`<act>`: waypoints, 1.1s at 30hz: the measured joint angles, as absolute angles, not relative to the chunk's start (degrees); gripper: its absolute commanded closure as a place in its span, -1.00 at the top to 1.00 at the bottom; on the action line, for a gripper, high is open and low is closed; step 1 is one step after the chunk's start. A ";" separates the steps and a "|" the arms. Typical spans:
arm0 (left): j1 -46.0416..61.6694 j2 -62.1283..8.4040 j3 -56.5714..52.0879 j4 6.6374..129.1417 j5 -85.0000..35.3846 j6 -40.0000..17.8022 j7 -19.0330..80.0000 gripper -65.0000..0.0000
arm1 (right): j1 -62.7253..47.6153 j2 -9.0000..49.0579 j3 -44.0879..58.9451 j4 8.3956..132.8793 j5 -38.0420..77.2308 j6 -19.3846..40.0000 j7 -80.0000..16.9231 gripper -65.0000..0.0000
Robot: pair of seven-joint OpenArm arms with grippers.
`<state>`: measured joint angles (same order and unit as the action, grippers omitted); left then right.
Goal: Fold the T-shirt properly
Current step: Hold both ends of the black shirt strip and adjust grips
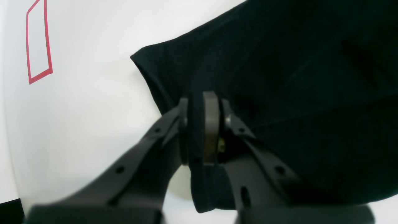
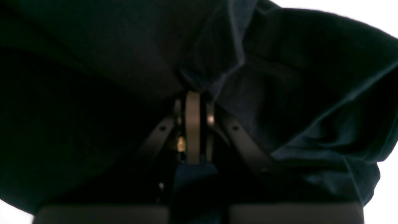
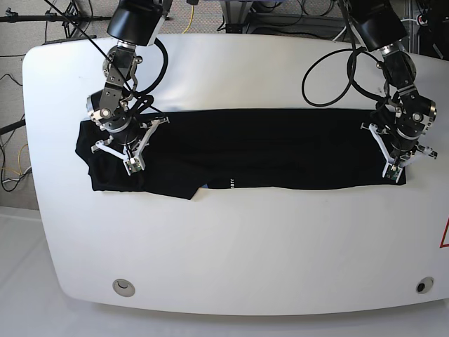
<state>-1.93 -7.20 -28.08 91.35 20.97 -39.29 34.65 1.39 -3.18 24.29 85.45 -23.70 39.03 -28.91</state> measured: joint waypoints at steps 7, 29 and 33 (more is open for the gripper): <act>-1.15 -6.81 -28.88 91.46 20.60 -40.18 33.39 -0.80 | 1.87 -2.00 24.34 86.54 -23.68 39.68 -28.80 -0.16; -1.76 -6.39 -28.73 92.20 20.78 -40.18 33.45 -0.78 | 1.13 -1.26 24.67 101.75 -24.10 40.23 -39.09 0.24; -1.72 -6.42 -28.80 92.23 20.95 -40.16 33.61 -0.77 | 1.06 -1.10 24.71 103.28 -23.99 40.12 -40.27 0.23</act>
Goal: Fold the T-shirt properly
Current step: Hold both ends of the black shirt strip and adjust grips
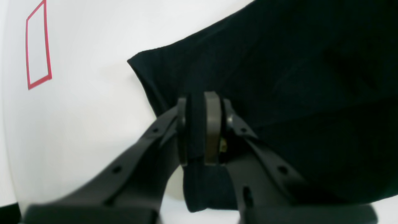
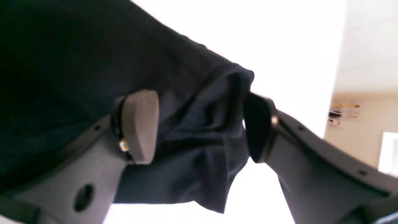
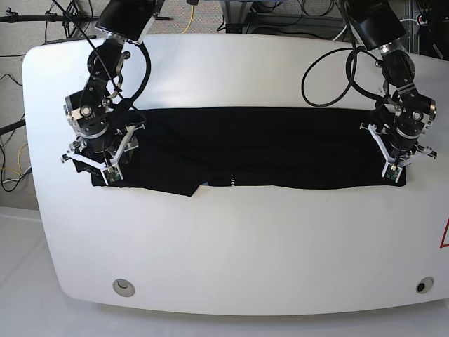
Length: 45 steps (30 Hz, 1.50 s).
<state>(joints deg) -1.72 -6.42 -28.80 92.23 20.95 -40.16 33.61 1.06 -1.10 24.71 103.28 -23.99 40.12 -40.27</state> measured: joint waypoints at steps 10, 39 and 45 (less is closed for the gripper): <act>0.03 -6.44 -28.95 94.17 20.56 -40.16 33.56 -0.75 | -0.89 0.03 24.05 107.04 -23.79 40.32 -42.11 0.12; 0.99 -6.42 -29.54 95.35 20.62 -40.38 33.56 -0.77 | -2.13 -3.86 26.87 111.15 -23.59 40.51 -43.72 0.19; 1.10 -6.39 -29.63 95.35 20.75 -40.36 33.61 -0.77 | -2.13 -2.22 27.77 110.89 -24.12 40.14 -44.14 0.20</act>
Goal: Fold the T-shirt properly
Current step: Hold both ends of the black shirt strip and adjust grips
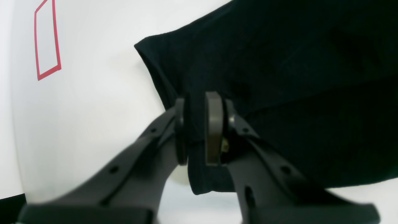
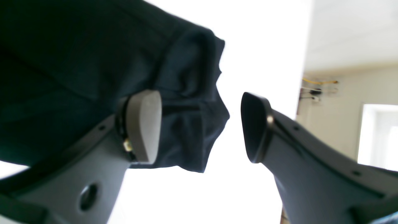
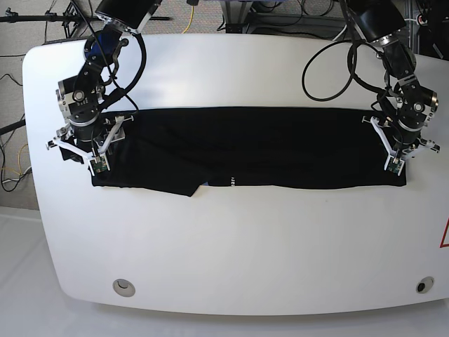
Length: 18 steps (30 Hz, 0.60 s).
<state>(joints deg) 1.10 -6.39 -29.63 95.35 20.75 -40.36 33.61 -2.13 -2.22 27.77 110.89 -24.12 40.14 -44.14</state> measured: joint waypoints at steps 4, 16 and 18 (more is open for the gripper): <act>0.67 -6.37 -29.87 95.35 20.78 -40.42 33.61 -0.77 | -1.98 -1.54 27.94 110.85 -22.59 40.40 -43.70 0.20; -0.93 -6.44 -32.42 95.37 19.46 -40.58 33.36 -0.73 | -0.36 -0.54 27.64 108.36 -22.00 40.47 -44.18 0.21; -1.15 -6.57 -32.97 95.37 19.51 -40.45 33.56 -0.70 | 0.34 -0.71 27.38 108.25 -21.56 40.51 -44.14 0.21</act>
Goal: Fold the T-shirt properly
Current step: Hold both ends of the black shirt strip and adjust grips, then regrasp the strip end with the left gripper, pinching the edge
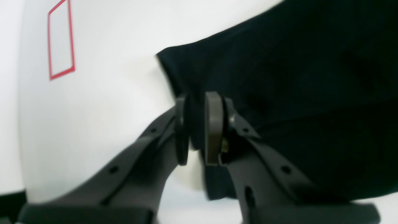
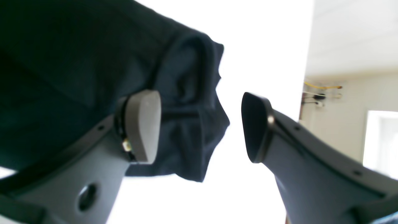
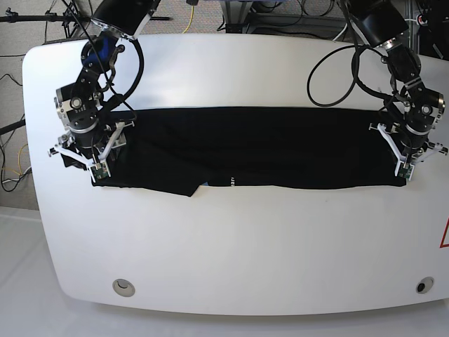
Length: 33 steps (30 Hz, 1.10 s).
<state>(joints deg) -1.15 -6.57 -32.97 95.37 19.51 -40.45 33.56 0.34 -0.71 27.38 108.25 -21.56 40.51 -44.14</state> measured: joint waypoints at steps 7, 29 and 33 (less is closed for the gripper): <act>-1.72 -6.90 -33.52 95.42 19.27 -40.36 35.09 -0.42 | 2.17 -0.93 27.86 107.02 -21.37 40.49 -44.03 0.23; 0.34 -9.61 -34.20 95.42 18.90 -40.32 37.34 -0.51 | 6.90 -2.02 24.32 103.53 -18.17 39.79 -50.19 0.25; 0.47 -8.95 -32.88 95.44 18.90 -40.42 35.55 -0.52 | 7.27 -2.39 24.03 102.54 -19.27 38.39 -48.69 0.25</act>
